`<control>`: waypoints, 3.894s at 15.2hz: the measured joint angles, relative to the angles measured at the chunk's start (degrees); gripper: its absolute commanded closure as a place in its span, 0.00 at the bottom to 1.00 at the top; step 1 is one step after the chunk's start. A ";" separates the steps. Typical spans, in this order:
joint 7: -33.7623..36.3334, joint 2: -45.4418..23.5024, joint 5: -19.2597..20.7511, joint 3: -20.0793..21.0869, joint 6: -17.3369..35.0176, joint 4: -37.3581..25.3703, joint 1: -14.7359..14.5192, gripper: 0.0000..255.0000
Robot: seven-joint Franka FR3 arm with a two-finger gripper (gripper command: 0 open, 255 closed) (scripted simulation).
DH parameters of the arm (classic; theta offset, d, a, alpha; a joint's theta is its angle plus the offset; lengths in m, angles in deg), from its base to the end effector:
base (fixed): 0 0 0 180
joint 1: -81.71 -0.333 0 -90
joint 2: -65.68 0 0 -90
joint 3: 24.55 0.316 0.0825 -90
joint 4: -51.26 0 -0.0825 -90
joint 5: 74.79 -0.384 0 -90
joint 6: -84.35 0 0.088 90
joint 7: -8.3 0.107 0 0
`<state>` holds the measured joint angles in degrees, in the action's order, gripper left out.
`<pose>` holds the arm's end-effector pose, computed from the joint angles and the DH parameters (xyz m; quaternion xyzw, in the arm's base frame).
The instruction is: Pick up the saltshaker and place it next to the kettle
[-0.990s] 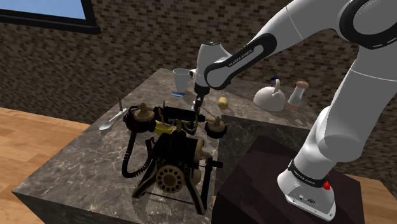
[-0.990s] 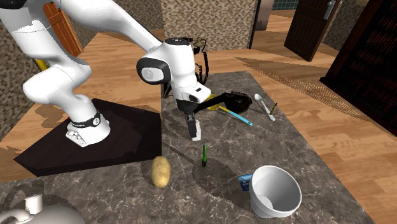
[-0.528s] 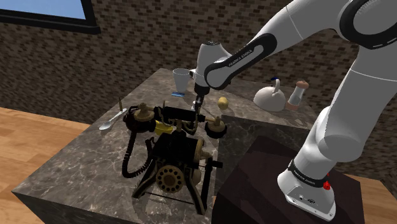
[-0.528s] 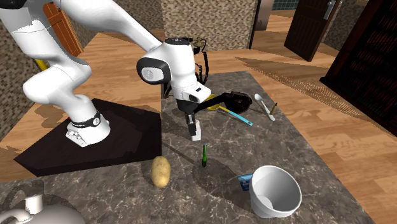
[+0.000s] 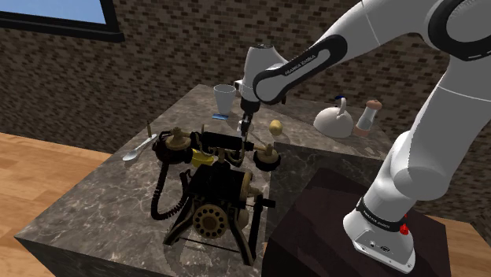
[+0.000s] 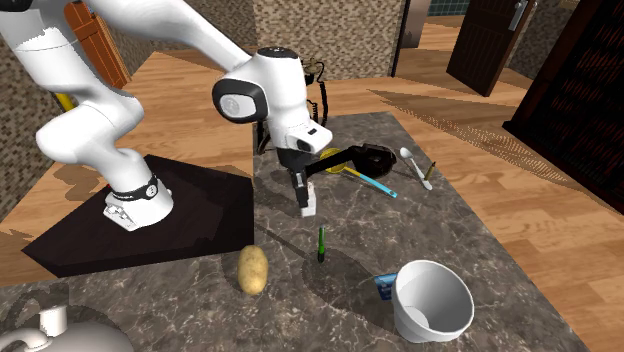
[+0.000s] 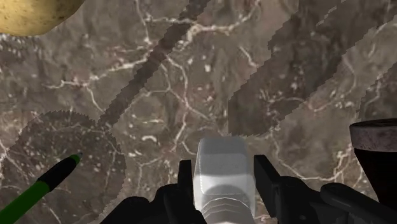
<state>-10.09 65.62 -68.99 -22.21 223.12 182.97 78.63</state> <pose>0.5223 0.0491 0.3592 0.9680 0.2408 0.0566 0.0422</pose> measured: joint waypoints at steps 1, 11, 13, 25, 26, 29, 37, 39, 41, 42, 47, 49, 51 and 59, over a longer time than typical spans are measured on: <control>-0.12 0.46 -0.12 0.02 -0.85 -0.39 -0.01 1.00; -1.21 4.35 -1.01 -0.02 -8.32 -4.01 -0.04 1.00; -1.41 5.20 -1.16 -0.02 -9.96 -4.81 -0.06 1.00; -2.15 8.05 -1.75 0.01 -19.18 -11.20 -0.18 1.00; -2.13 8.12 -1.78 0.05 -19.83 -11.77 -0.21 1.00; -2.42 8.63 -1.89 -0.01 -22.14 -13.59 -0.18 1.00; -2.96 9.31 -2.10 -0.07 -28.23 -19.02 -0.16 1.00; -3.03 9.22 -2.13 -0.05 -29.76 -20.64 -0.18 1.00; -3.03 9.21 -2.16 0.01 -31.32 -22.20 -0.22 1.00; -3.15 9.26 -2.18 -0.03 -32.09 -22.93 -0.19 1.00; -7.28 10.99 -2.30 -2.50 -32.46 -21.79 1.48 1.00; -9.83 11.96 -2.31 -4.04 -32.84 -21.34 2.48 1.00; -12.42 12.68 -2.26 -5.66 -32.51 -20.46 3.51 1.00; -23.87 14.31 -1.98 -12.93 -32.37 -19.28 7.86 1.00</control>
<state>-33.96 79.94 -70.97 -35.14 190.75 163.69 86.48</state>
